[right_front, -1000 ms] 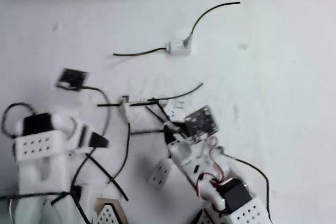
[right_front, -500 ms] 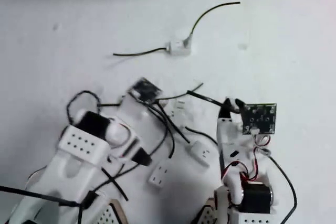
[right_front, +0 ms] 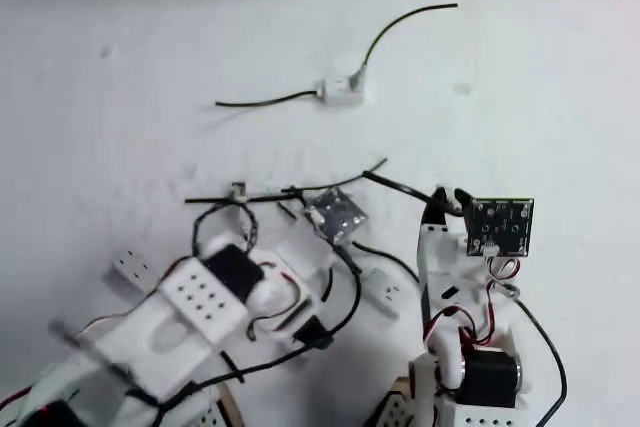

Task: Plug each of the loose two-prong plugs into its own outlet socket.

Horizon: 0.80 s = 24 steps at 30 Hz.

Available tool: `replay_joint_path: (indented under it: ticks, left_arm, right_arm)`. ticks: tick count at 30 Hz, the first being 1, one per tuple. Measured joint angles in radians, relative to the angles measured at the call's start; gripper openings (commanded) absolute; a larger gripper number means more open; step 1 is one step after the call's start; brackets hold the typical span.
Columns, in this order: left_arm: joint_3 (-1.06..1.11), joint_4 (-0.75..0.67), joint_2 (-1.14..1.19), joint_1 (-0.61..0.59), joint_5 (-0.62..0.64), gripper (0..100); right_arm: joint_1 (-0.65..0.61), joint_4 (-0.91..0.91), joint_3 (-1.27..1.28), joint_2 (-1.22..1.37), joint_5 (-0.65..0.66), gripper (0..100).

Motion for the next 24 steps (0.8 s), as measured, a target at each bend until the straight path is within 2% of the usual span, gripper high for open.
replay_joint_path:
  ticks: [8, 11, 15, 18, 21, 24]
  left_arm:
    - [-0.094, -0.094, 0.425, 0.008, 0.040, 35]
    - [-0.160, -0.101, 0.555, 0.008, 0.066, 27]
    - [-0.199, -0.098, 0.609, 0.008, 0.066, 11]
    - [-0.206, -0.115, 0.608, 0.018, 0.011, 2]
    - [-0.219, -0.121, 0.611, 0.003, -0.051, 3]
    - [-0.233, -0.129, 0.615, -0.078, -0.112, 3]
  right_arm:
    - [0.000, 0.000, 0.000, 0.000, 0.000, 1.8]
    - [0.000, 0.000, 0.000, 0.000, 0.000, 1.8]
    - [0.000, 0.000, 0.000, 0.000, 0.000, 1.8]
    - [0.000, 0.000, 0.000, 0.000, 0.000, 1.8]
    - [0.000, 0.000, 0.000, 0.000, 0.000, 1.8]
    - [0.000, 0.000, 0.000, 0.000, 0.000, 1.8]
